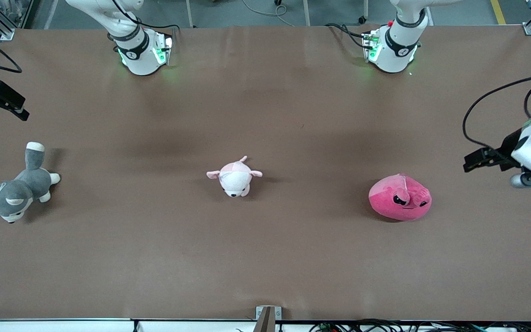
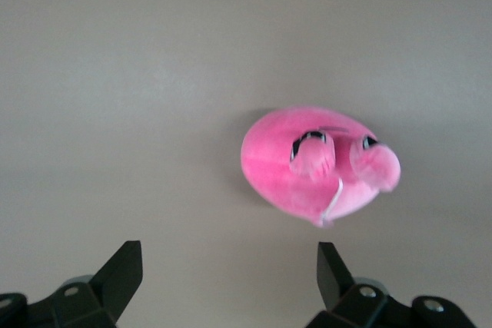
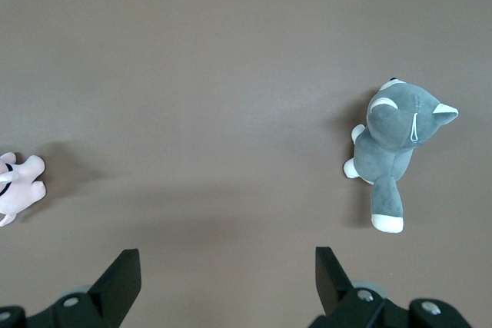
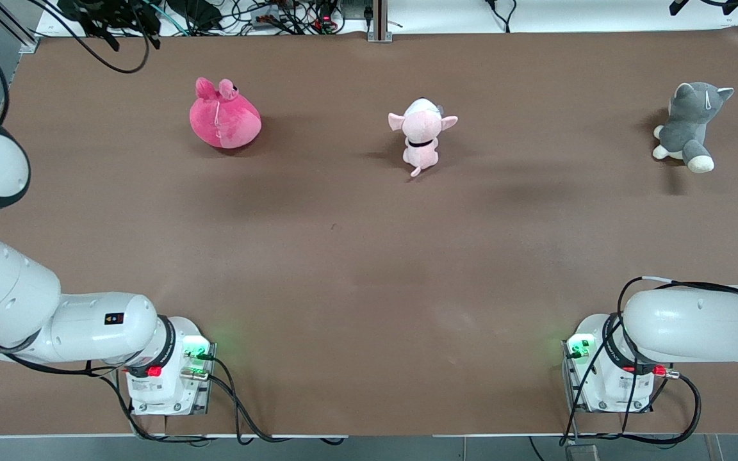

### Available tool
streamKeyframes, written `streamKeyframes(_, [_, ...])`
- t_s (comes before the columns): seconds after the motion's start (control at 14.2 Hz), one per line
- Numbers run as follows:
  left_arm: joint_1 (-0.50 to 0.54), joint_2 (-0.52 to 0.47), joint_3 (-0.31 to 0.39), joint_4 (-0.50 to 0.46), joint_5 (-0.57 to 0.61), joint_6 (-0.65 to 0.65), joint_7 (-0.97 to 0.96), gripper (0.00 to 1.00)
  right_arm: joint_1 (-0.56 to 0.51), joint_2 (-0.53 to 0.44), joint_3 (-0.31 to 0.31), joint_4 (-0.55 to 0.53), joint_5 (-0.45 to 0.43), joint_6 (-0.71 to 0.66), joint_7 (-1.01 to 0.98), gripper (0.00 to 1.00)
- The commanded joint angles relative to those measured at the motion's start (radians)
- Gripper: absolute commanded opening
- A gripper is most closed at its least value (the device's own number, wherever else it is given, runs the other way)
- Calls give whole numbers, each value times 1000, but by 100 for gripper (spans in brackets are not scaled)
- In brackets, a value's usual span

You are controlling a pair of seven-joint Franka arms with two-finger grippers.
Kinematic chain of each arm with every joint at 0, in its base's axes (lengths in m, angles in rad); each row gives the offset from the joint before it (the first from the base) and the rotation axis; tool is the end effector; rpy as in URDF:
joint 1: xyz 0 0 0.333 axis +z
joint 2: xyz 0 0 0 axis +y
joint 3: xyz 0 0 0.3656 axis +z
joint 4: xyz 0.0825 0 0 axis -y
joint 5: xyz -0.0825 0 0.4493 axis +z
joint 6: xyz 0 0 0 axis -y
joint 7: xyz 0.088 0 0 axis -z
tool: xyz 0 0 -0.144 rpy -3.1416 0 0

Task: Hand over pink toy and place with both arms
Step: 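Reach the left gripper to the hot-pink plush and grasp it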

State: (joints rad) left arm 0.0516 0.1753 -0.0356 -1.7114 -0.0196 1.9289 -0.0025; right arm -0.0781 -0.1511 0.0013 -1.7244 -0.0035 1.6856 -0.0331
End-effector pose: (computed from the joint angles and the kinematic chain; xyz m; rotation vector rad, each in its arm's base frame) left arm 0.6916 0.0103 0.4774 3.1162 0.0400 0.0662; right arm 0.5779 -0.0449 0.6550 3.1261 -0.0680 0.1752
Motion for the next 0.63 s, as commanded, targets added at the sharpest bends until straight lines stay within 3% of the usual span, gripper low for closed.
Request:
streamKeyframes(0.0, [1,61,-3,-14,-75,96,-7,100,9,-1,-4,3,-20,-1,-7,100])
streamKeyframes(0.28, [-10,150,-6,-14,-135,176,-16,99,9,-1,-4,3,-20,-1,-7,100])
streamKeyframes(0.42, [-12,174,-10,-14,-141,194,-16,89,6,-1,-4,3,-20,-1,-7,100])
streamKeyframes(0.56, [-15,205,-10,-14,-189,206,-17,88,4,-1,-4,3,-20,0,-7,100])
